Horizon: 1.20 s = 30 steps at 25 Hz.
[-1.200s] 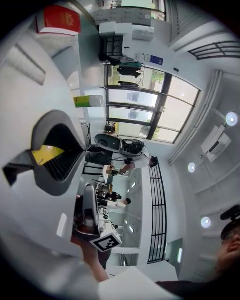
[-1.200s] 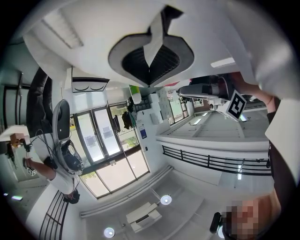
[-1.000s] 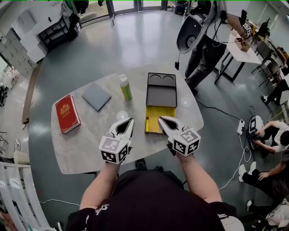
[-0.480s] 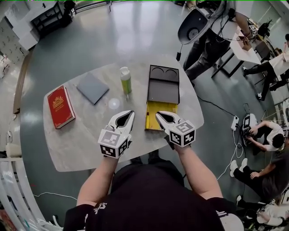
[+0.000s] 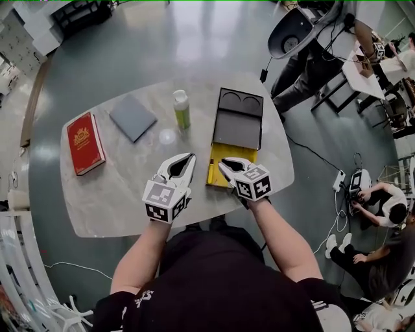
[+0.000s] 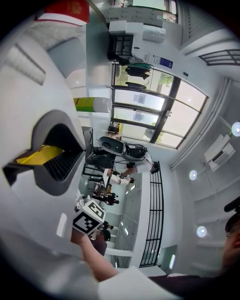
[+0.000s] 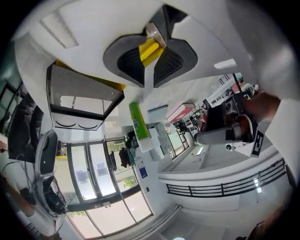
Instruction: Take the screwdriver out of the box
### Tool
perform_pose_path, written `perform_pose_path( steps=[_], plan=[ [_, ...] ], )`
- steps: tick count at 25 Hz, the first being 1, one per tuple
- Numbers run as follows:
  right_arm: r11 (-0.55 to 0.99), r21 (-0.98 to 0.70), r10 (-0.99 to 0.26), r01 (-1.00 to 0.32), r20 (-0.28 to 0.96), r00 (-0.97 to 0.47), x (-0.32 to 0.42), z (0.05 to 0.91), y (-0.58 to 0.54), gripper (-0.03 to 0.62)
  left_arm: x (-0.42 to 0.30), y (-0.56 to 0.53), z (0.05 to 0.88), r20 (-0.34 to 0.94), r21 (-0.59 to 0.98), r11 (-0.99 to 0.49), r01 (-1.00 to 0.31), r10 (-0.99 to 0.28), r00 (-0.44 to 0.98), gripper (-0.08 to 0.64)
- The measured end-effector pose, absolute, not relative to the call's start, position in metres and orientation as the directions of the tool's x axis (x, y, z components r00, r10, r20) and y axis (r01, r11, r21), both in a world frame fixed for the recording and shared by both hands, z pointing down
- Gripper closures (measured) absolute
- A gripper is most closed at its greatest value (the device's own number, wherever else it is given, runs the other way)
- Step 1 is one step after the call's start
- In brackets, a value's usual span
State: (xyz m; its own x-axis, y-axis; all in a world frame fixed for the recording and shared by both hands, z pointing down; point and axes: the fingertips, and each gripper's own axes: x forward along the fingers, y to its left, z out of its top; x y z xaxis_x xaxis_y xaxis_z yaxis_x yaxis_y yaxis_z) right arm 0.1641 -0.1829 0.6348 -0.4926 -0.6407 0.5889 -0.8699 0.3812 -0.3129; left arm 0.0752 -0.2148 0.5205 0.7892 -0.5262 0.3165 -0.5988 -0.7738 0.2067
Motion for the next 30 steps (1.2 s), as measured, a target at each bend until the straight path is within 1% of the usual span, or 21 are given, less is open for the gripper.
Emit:
perform_pose_path(
  steps=[7,11,15,21,30],
  plan=[
    [0.396,-0.325,-0.562,-0.859,0.654,-0.506,0.159,0.667,-0.188,0.503,0.08,-0.222,0.532,0.331,0.21,-0.758,-0.618,-0.539,0.774,0.558],
    [0.387,-0.334,-0.491,-0.86,0.714,-0.498,0.159,0.694,-0.185,0.498,0.08,-0.227,0.538,0.34,0.213,-0.748,-0.628,-0.546,0.766,0.558],
    [0.367,-0.372,-0.424,-0.853,0.749,-0.509,0.156,0.714,-0.186,0.477,0.077,-0.23,0.539,0.344,0.212,-0.742,-0.636,-0.552,0.759,0.557],
    [0.292,-0.444,-0.359,-0.847,0.77,-0.527,0.154,0.739,-0.188,0.457,0.073,-0.227,0.545,0.357,0.218,-0.734,-0.644,-0.554,0.752,0.558],
    [0.185,-0.487,-0.319,-0.854,0.792,-0.521,0.156,0.759,-0.194,0.446,0.063,-0.224,0.552,0.371,0.233,-0.715,-0.659,-0.561,0.74,0.558]
  ],
)
